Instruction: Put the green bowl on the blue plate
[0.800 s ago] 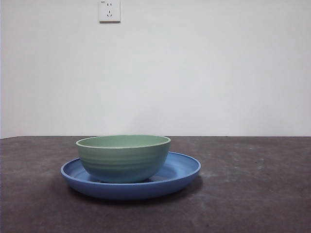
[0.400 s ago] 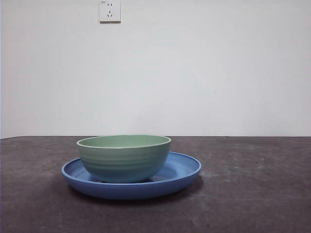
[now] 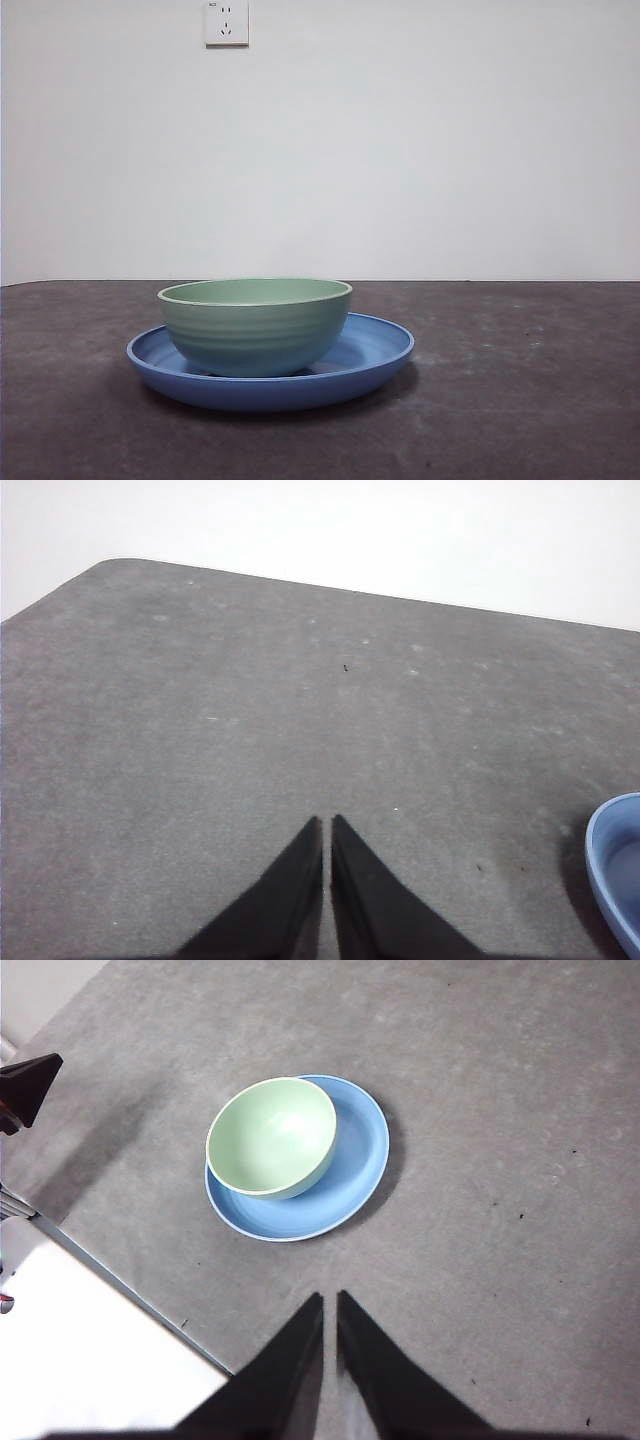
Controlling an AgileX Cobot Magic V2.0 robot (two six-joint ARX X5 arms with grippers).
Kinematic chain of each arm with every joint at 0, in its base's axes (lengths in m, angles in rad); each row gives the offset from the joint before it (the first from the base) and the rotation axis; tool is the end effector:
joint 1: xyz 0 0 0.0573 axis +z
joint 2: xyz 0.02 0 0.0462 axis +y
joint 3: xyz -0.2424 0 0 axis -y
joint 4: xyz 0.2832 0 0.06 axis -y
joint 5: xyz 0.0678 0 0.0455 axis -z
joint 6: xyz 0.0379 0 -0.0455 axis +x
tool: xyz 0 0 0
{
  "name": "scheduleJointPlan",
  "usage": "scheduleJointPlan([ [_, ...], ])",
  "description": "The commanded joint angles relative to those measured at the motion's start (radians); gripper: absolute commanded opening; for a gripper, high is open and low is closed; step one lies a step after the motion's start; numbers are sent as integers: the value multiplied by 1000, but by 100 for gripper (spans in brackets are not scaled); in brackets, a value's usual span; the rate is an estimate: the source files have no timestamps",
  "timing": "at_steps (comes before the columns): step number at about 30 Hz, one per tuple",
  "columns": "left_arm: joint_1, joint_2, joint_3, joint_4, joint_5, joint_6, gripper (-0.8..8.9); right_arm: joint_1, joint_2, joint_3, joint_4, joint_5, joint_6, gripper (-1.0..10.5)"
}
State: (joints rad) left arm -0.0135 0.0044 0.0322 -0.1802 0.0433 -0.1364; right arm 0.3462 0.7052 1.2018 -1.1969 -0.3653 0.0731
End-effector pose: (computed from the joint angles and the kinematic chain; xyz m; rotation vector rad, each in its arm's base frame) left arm 0.1634 -0.0038 0.1564 -0.1384 0.1560 -0.0462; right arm 0.1221 0.0585 0.3818 0.0739 0.7394 0.6553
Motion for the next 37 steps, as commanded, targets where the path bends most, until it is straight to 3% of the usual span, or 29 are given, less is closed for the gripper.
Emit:
scheduleJointPlan([
  [1, 1, -1, -21, -7, -3, 16, 20, 5, 4, 16, 7, 0, -10, 18],
  [13, 1, -1, -21, -7, -3, 16, 20, -27, -55, 13, 16, 4, -39, 18],
  [16, 1, -1, -21, -7, -3, 16, 20, -80, -127, -17, 73, 4, -130, 18],
  [23, 1, -1, -21, -7, -3, 16, 20, -245, -420, -340, 454, 7, -248, 18],
  [31, 1, -1, -21, -7, -3, 16, 20, -325, -657, -862, 993, 2, -204, 18],
  [34, 1, -1, -21, -7, -3, 16, 20, -335, -677, -993, 1085, 28, -201, 18],
  [37, 1, -1, -21, -7, -3, 16, 20, -338, -677, -1085, 1116, 107, -120, 18],
])
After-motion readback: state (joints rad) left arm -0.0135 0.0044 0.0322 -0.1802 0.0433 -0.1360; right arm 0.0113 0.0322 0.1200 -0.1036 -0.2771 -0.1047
